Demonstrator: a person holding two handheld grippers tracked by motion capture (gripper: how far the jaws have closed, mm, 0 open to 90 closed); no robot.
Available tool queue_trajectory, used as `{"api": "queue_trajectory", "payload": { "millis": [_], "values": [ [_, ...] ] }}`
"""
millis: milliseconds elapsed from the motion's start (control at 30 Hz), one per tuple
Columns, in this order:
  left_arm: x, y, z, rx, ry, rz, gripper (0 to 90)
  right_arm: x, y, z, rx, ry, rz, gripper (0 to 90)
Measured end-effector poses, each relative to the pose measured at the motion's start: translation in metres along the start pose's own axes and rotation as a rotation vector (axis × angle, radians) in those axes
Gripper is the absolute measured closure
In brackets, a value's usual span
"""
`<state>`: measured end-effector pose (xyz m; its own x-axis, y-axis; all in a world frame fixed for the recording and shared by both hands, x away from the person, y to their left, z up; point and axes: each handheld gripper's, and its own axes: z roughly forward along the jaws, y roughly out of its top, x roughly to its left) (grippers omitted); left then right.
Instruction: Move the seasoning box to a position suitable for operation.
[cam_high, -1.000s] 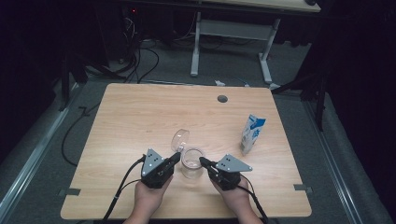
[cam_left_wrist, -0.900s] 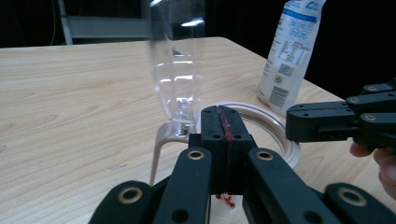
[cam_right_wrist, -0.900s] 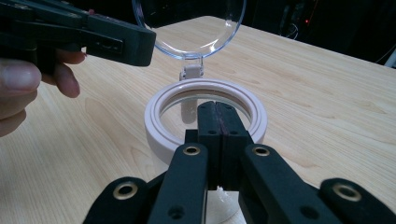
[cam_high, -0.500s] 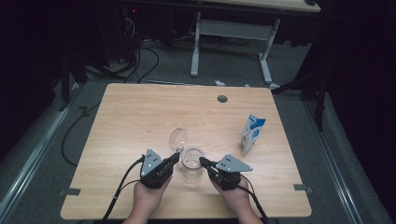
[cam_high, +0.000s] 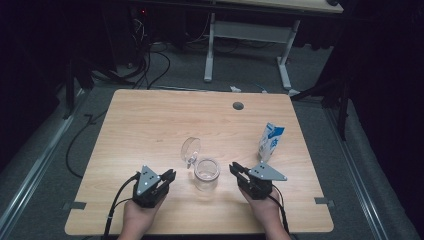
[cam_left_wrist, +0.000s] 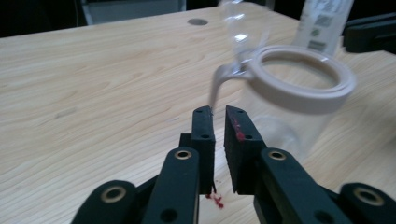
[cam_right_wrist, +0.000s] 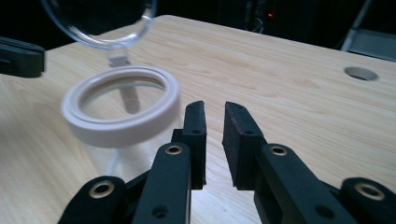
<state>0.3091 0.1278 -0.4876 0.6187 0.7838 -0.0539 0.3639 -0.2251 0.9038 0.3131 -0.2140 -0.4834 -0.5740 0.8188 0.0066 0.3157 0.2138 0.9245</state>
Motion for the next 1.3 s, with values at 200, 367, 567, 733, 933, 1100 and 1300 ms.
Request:
{"api": "queue_trajectory", "payload": {
  "millis": [200, 367, 567, 733, 933, 1100, 1300],
  "values": [
    [0.029, -0.007, 0.003, 0.046, -0.018, 0.006, 74.3, -0.009, -0.011, 0.002, 0.026, -0.049, 0.039, 75.1],
    [0.047, -0.02, 0.008, 0.05, -0.022, -0.019, 64.5, -0.014, -0.019, 0.002, 0.044, -0.11, 0.072, 71.2],
    [0.049, -0.029, 0.008, 0.073, -0.015, 0.03, 59.5, -0.022, -0.034, -0.007, 0.098, -0.188, 0.096, 68.6],
    [0.053, -0.032, -0.005, 0.053, -0.036, -0.023, 55.2, -0.025, -0.04, -0.019, 0.106, -0.254, 0.1, 65.3],
    [0.049, -0.031, -0.006, 0.032, -0.058, -0.02, 52.3, -0.025, -0.043, -0.035, 0.097, -0.308, 0.114, 60.1],
    [0.05, -0.032, 0.003, 0.052, -0.058, -0.011, 51.5, -0.043, -0.041, -0.032, 0.092, -0.338, 0.159, 52.9],
    [0.054, -0.033, 0.0, 0.051, -0.052, -0.019, 51.3, -0.057, -0.026, -0.02, 0.114, -0.388, 0.17, 38.3]
  ]
}}
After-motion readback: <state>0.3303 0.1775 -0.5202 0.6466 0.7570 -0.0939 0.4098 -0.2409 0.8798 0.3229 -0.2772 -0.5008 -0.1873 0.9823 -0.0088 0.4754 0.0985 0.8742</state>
